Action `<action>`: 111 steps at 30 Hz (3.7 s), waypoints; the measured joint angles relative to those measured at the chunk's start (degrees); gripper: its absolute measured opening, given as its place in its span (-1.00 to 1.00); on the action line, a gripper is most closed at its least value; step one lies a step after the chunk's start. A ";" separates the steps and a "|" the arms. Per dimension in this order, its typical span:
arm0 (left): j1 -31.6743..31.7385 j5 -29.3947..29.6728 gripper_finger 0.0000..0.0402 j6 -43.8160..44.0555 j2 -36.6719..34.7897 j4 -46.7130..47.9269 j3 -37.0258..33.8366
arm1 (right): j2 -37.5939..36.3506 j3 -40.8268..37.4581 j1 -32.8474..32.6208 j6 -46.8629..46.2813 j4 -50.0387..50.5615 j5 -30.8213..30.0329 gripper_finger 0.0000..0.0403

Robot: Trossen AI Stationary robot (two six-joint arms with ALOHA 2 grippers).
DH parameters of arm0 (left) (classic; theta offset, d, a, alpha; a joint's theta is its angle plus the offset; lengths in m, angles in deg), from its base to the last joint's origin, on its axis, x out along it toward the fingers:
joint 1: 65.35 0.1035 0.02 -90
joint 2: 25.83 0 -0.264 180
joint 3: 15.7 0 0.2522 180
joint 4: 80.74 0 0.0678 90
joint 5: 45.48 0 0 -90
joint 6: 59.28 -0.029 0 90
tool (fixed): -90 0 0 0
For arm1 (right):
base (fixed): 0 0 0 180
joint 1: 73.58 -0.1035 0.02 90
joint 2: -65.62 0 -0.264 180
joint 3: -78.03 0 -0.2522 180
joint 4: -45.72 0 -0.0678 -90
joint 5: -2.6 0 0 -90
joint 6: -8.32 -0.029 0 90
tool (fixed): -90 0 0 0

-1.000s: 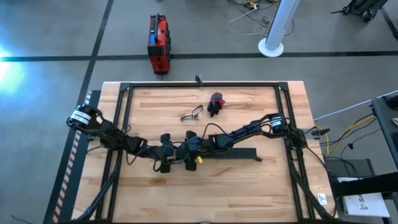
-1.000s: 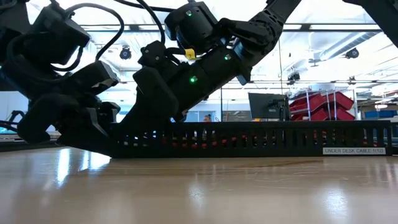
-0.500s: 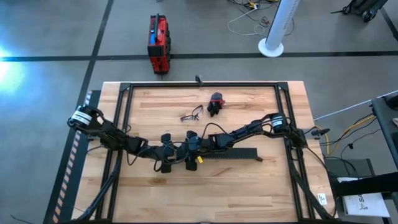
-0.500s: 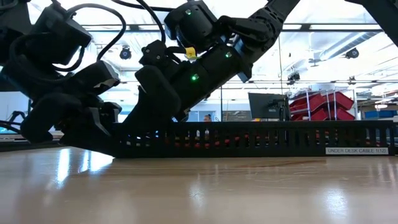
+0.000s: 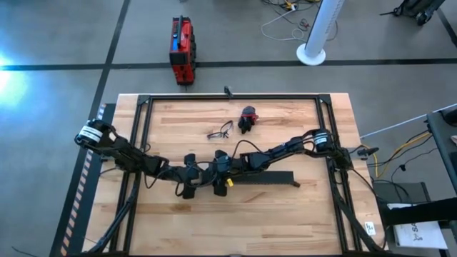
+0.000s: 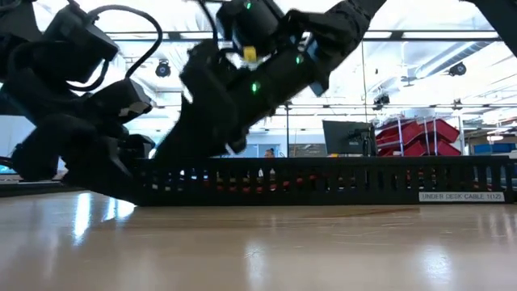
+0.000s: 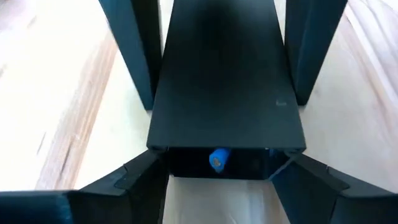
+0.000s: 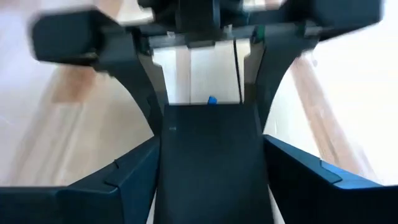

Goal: Ziptie cables
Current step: Close the black cable duct lid, then return to Home Position

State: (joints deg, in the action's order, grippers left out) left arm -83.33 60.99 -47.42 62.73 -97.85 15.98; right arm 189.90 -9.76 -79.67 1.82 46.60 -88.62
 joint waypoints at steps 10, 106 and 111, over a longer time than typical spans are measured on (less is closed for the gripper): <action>0.00 -4.48 0.31 2.92 -12.43 10.45 -0.05 | -10.62 0.00 0.00 3.82 7.66 0.18 0.40; 7.52 10.99 0.37 -3.65 -75.34 26.12 -16.84 | -117.80 -77.55 5.86 -4.93 10.88 -1.86 0.45; 7.52 11.03 0.37 -3.66 -74.03 26.13 -16.84 | -117.80 -77.55 5.86 -4.94 10.90 -1.86 0.40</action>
State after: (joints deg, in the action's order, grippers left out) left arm -75.81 72.02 -51.08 -11.29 -71.72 -0.86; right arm 72.10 -87.31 -73.81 -3.12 57.49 -90.47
